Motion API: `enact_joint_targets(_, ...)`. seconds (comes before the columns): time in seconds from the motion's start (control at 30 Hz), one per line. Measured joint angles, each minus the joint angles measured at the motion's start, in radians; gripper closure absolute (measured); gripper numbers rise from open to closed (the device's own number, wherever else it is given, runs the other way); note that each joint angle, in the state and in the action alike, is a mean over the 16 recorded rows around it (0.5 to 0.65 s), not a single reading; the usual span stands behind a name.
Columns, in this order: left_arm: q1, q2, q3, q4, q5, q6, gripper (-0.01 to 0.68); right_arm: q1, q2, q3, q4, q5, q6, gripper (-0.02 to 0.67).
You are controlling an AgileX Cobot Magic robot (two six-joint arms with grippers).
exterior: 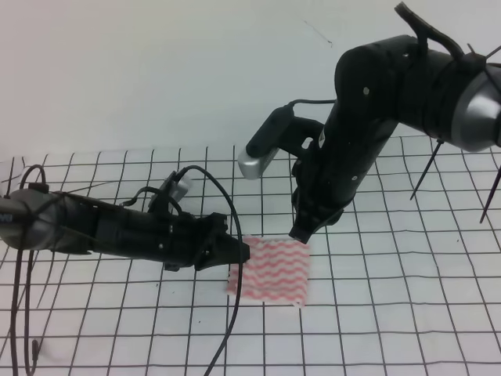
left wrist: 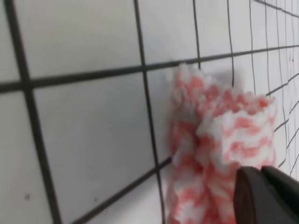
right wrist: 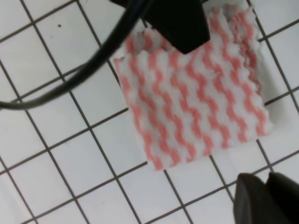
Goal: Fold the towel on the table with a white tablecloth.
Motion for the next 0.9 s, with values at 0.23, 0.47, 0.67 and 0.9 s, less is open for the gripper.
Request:
enact_joint_targets(0.23, 0.003, 0.000, 0.000, -0.009, 0.004, 0.020, 0.673, 0.000, 0.000, 0.000, -0.007, 0.002, 0.004, 0.594)
enact_joint_targets(0.47, 0.003, 0.000, 0.000, -0.008, 0.040, 0.024, 0.643, 0.000, 0.000, 0.000, -0.007, 0.002, 0.008, 0.594)
enact_joint_targets(0.67, 0.005, -0.003, 0.000, -0.030, 0.090, 0.044, 0.600, 0.000, 0.000, 0.000, 0.003, 0.004, 0.006, 0.594)
enact_joint_targets(0.9, 0.025, -0.020, 0.000, -0.028, 0.128, 0.018, 0.558, 0.000, 0.000, 0.000, 0.039, 0.011, -0.018, 0.594)
